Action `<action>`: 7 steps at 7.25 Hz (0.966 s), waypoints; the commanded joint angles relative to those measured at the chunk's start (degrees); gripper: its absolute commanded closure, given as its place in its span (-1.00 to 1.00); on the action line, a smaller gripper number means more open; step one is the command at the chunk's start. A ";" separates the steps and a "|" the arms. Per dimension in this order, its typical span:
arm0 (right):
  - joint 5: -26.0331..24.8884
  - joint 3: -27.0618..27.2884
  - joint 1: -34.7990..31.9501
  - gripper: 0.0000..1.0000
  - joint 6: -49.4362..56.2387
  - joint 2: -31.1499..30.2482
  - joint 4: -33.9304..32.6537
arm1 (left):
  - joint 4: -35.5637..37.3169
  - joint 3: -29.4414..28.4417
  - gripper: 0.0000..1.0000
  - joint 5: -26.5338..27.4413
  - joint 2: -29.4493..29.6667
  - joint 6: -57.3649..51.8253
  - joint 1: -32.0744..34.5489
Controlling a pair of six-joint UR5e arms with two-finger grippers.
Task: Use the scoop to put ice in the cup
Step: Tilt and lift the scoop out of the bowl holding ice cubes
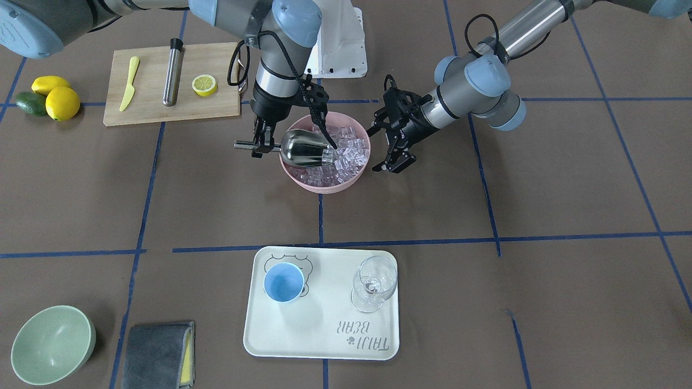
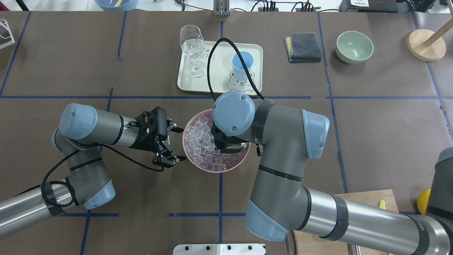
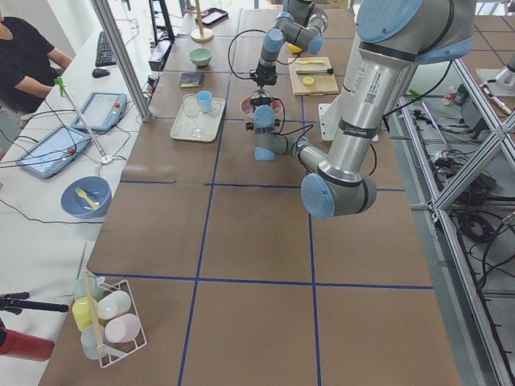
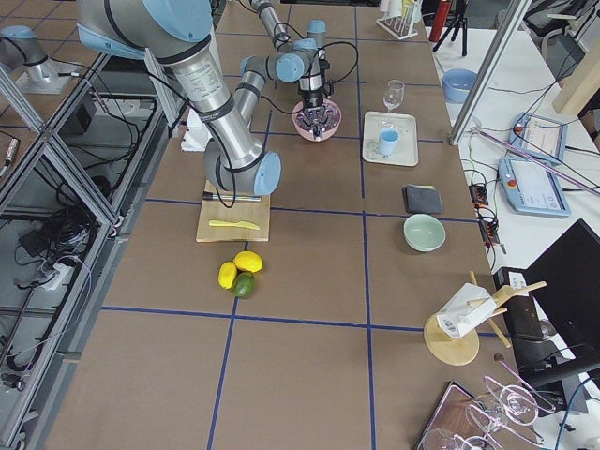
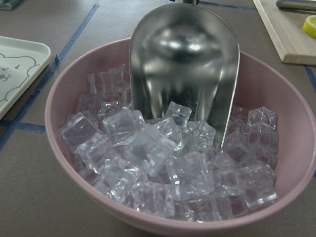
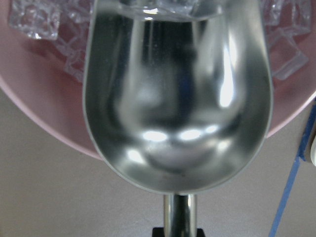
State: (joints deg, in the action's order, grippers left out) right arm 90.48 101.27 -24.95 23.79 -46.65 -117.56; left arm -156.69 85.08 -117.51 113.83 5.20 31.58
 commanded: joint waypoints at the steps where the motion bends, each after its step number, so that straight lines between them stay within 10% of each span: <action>1: 4.50 1.20 -1.59 1.00 -0.06 -4.30 7.92 | 0.07 0.00 -1.00 0.00 -0.01 -0.01 0.15; 7: 9.27 1.65 -3.35 1.00 -0.24 -9.32 20.22 | 0.15 0.00 -1.00 0.00 -0.01 -0.01 0.50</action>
State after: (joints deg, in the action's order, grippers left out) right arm 98.77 102.87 -28.01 23.59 -54.25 -101.08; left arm -156.60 85.08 -117.51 113.82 5.18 32.05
